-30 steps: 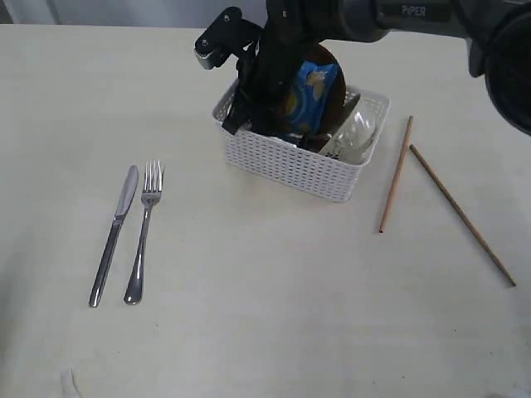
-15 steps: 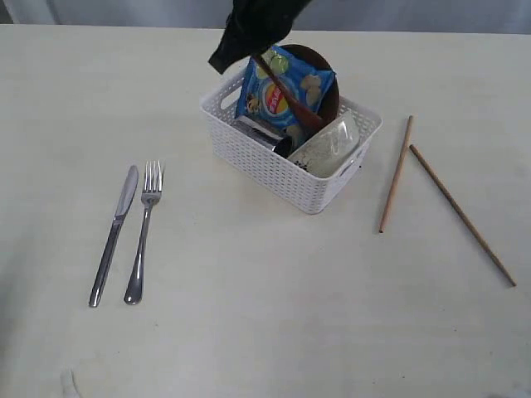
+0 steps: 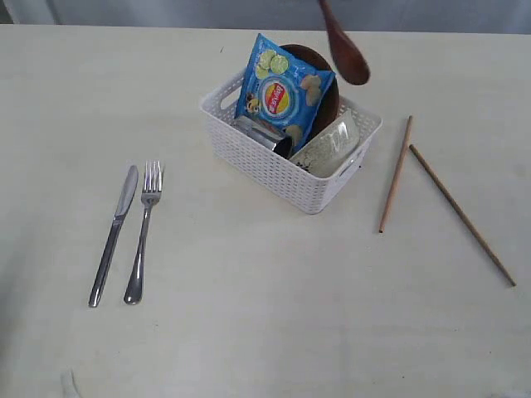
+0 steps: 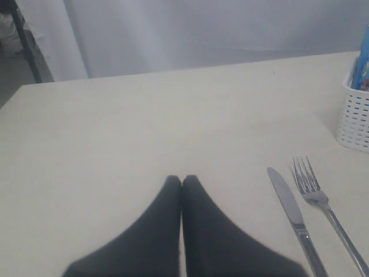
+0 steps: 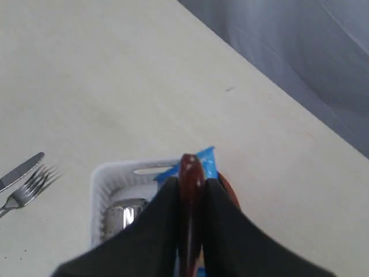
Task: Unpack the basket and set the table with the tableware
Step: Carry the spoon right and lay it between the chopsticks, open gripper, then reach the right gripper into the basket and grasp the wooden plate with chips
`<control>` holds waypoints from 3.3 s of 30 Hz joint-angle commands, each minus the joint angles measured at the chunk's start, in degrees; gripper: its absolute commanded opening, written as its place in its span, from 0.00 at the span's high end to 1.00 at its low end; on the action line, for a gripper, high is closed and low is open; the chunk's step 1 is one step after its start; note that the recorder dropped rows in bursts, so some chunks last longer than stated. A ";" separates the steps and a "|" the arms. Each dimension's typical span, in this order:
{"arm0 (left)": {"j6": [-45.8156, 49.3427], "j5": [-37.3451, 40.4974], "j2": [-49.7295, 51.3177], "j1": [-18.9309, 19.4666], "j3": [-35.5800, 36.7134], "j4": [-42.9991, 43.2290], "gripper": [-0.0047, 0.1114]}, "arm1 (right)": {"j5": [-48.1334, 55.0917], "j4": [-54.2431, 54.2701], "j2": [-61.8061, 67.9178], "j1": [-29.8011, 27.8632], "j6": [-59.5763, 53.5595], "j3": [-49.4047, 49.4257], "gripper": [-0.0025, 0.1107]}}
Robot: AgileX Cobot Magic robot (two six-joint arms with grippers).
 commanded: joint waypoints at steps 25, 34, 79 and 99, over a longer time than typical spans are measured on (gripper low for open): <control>-0.13 -0.03 -0.11 -0.29 0.13 0.20 0.96 | -13.48 1.07 8.57 -23.32 17.10 35.18 0.98; -0.13 -0.03 -0.11 -0.29 0.13 0.20 0.96 | -12.46 1.07 12.03 -23.32 17.34 35.18 0.81; -0.13 -0.03 -0.11 -0.29 0.13 -0.08 0.96 | 3.79 35.14 22.63 -14.26 -27.45 5.62 0.69; -0.13 -0.03 -0.11 -0.29 0.13 -0.08 0.96 | 3.38 35.53 22.40 -13.90 -25.61 3.36 0.95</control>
